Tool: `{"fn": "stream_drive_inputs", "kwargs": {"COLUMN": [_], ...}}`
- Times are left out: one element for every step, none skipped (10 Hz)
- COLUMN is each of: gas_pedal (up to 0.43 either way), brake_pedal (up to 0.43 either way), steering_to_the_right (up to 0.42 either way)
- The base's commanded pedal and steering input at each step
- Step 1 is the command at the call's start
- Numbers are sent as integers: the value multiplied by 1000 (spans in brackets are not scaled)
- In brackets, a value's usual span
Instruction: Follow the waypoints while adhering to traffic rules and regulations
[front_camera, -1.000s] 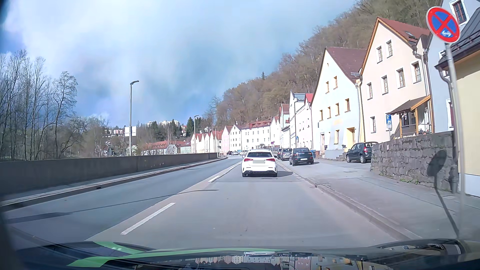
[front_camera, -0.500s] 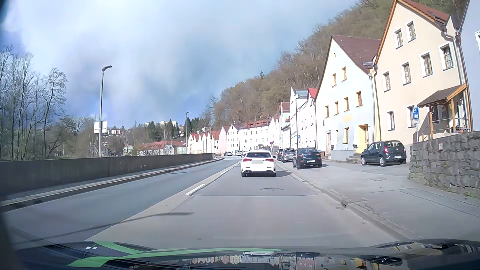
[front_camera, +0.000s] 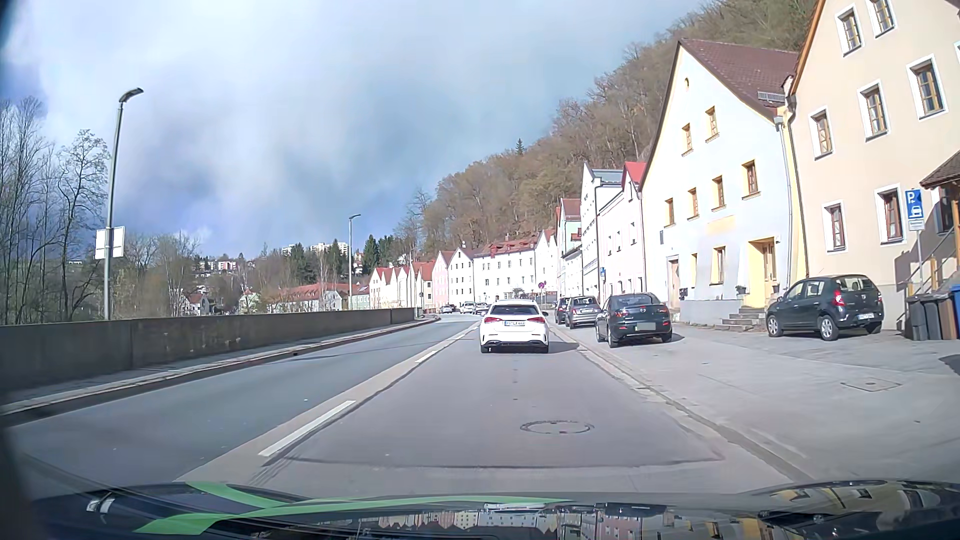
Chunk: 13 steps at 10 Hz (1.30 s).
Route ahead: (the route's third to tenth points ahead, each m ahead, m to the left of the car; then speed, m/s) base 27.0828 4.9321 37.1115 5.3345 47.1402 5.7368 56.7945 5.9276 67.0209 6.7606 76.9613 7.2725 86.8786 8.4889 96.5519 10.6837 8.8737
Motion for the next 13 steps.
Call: {"fn": "stream_drive_inputs", "kwargs": {"gas_pedal": [130,130,130,138,138,138,0,0,0,0,0,0,0], "brake_pedal": [0,0,0,0,0,0,0,0,0,0,0,0,0], "steering_to_the_right": [1,-1,-2,-2,-2,-2,-3,-3,-3,-3,-3,-3,-3]}}
